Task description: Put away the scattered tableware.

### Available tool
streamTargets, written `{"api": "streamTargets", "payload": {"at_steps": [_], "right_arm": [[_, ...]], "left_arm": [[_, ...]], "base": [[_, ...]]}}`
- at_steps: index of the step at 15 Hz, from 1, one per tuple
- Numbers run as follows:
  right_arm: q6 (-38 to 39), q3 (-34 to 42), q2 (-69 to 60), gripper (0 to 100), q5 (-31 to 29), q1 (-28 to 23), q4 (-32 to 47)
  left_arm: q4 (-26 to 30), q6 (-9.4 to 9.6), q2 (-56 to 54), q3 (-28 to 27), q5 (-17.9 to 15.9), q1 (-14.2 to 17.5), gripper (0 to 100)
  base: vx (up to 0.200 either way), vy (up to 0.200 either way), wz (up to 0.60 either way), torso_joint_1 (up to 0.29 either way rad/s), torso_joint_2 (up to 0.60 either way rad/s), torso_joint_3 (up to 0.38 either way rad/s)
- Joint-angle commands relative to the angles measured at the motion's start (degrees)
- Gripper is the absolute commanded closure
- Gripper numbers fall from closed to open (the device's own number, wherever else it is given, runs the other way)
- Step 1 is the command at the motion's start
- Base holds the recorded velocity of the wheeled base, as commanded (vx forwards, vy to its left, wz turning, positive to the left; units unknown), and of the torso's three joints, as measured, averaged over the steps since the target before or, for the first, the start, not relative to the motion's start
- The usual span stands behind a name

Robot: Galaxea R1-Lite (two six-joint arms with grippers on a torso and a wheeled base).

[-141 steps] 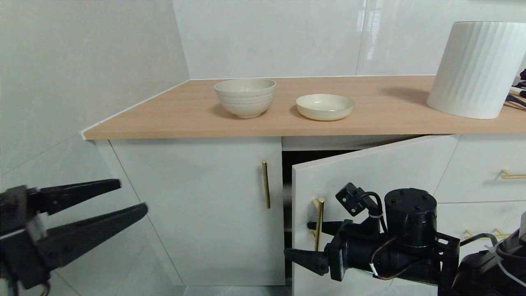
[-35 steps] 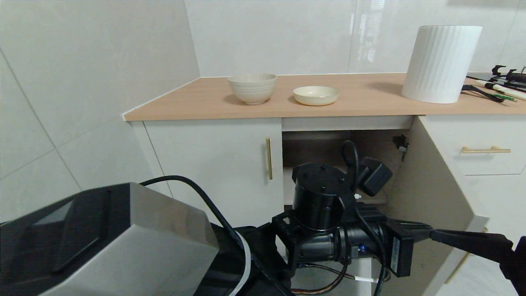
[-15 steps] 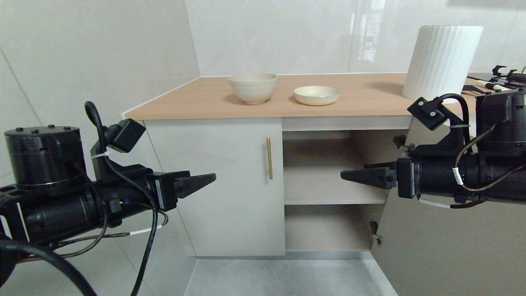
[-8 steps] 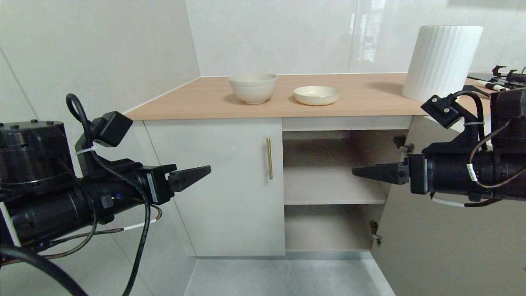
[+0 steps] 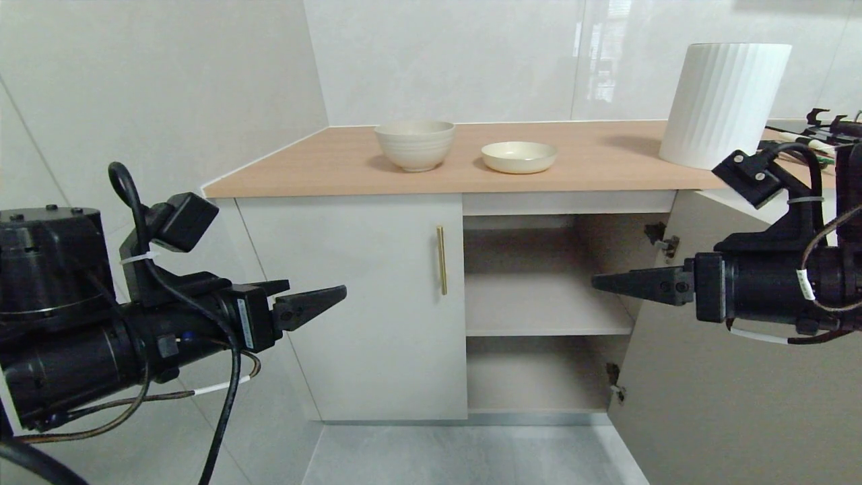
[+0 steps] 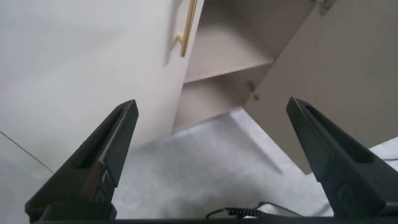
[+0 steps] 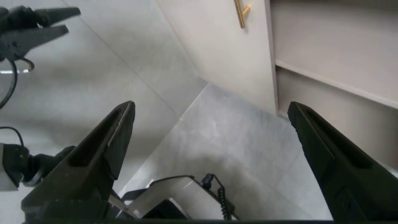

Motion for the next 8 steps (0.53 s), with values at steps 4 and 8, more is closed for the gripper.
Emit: {"api": "streamTargets", "payload": {"at_steps": [4, 8], "right_arm": [[-0.16, -0.24, -1.01, 0, 0.03, 0.34, 1.24], [-0.07, -0.07, -1.09, 0, 0.03, 0.43, 1.24]], "left_arm": [[0.37, -0.06, -0.64, -0.23, -0.03, -0.02, 0], [0.45, -0.06, -0.55, -0.32, -0.03, -0.02, 0]], "base": [[0.2, 0.0, 0.0, 0.001, 0.0, 0.002], [0.2, 0.0, 0.0, 0.002, 0.0, 0.0]]}}
